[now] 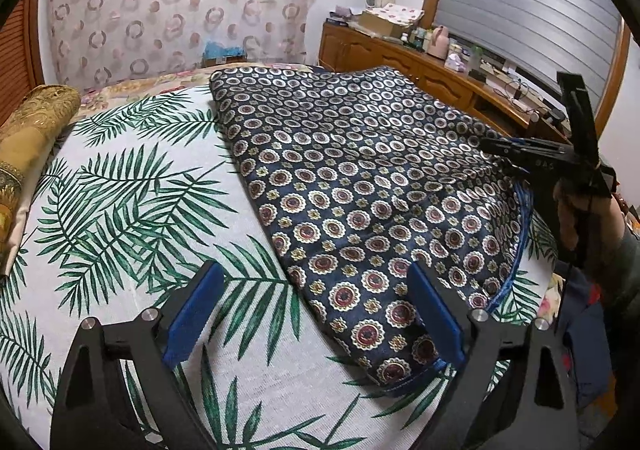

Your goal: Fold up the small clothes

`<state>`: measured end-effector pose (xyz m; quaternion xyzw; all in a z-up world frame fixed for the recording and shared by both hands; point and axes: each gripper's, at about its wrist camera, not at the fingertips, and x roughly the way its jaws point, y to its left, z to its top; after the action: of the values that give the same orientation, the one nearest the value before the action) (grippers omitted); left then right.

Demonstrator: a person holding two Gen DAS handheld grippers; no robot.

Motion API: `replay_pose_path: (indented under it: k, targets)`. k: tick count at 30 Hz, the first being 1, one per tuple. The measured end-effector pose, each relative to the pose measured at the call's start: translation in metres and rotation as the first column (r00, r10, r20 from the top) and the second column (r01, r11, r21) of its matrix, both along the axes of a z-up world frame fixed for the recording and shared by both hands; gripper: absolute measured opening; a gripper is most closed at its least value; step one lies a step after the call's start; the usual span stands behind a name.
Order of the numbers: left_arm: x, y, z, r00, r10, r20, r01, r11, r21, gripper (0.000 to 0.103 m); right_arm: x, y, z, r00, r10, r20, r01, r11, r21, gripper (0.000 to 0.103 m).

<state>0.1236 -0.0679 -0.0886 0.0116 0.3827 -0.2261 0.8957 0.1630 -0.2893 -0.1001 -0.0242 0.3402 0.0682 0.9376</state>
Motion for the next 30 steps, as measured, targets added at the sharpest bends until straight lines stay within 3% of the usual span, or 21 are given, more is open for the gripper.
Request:
replay_pose_path:
  k: [3, 8, 13, 16, 18, 30]
  targets:
    - [-0.002, -0.002, -0.002, 1.000, -0.011, -0.014, 0.010, 1.000, -0.010, 0.074, -0.017, 0.000, 0.004, 1.000, -0.011, 0.010, 0.011, 1.000, 0.005, 0.042]
    - [-0.007, -0.004, -0.004, 0.999, -0.025, -0.027, 0.025, 1.000, -0.009, 0.065, -0.049, 0.006, 0.012, 0.998, -0.024, 0.051, 0.024, 1.000, 0.017, 0.043]
    - [-0.010, -0.004, -0.005, 0.999, -0.029, -0.030, 0.029, 1.000, -0.007, 0.064, -0.068, 0.017, 0.015, 0.997, 0.008, 0.078, -0.012, 0.999, 0.053, 0.045]
    - [-0.012, -0.005, -0.006, 0.999, -0.033, -0.036, 0.033, 0.999, -0.006, 0.063, -0.074, 0.023, 0.010, 0.996, 0.049, 0.072, -0.053, 0.997, 0.051, 0.057]
    - [-0.013, -0.006, -0.007, 0.999, -0.036, -0.039, 0.036, 0.999, -0.003, 0.062, -0.077, 0.033, 0.005, 0.995, 0.078, 0.061, -0.081, 0.995, 0.049, 0.059]
    - [-0.032, -0.004, -0.010, 0.995, -0.072, -0.074, 0.070, 0.997, -0.026, 0.052, -0.068, 0.052, -0.034, 0.992, 0.120, -0.046, -0.120, 0.993, -0.003, 0.059]
